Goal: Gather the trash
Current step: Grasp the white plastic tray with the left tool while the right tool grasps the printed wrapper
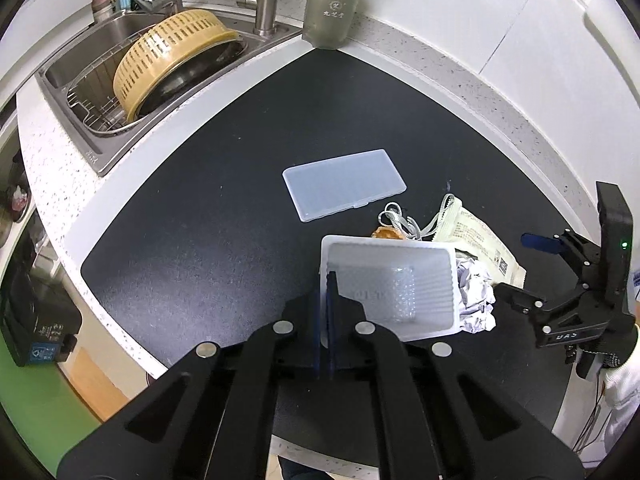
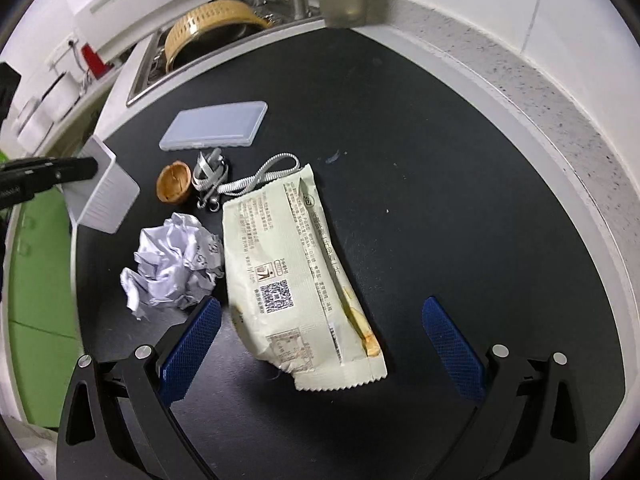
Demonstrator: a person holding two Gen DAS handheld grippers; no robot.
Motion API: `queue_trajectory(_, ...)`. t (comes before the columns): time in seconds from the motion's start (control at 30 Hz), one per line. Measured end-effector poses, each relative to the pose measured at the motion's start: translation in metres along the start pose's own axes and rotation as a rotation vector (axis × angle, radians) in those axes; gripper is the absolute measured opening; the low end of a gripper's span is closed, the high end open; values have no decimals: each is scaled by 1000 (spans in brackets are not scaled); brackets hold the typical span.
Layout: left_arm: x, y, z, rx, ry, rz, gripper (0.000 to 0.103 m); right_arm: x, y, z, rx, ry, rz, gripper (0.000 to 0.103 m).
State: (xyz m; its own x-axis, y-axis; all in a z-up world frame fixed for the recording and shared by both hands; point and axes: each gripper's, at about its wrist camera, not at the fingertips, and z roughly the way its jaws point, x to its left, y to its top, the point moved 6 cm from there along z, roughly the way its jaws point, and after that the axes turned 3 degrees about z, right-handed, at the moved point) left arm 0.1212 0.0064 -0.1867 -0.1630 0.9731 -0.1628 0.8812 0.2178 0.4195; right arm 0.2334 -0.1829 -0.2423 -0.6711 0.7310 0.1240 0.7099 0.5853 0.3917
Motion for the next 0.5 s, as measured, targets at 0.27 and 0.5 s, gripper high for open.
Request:
queue_trajectory(0.27,6,0,2,2,2,-26,2,-4,4,7,4,-4,-25,53)
queue_trajectory(0.5,2,3,-1,-11,-11,-18,2,-12,5,-1,-15,8,23,30)
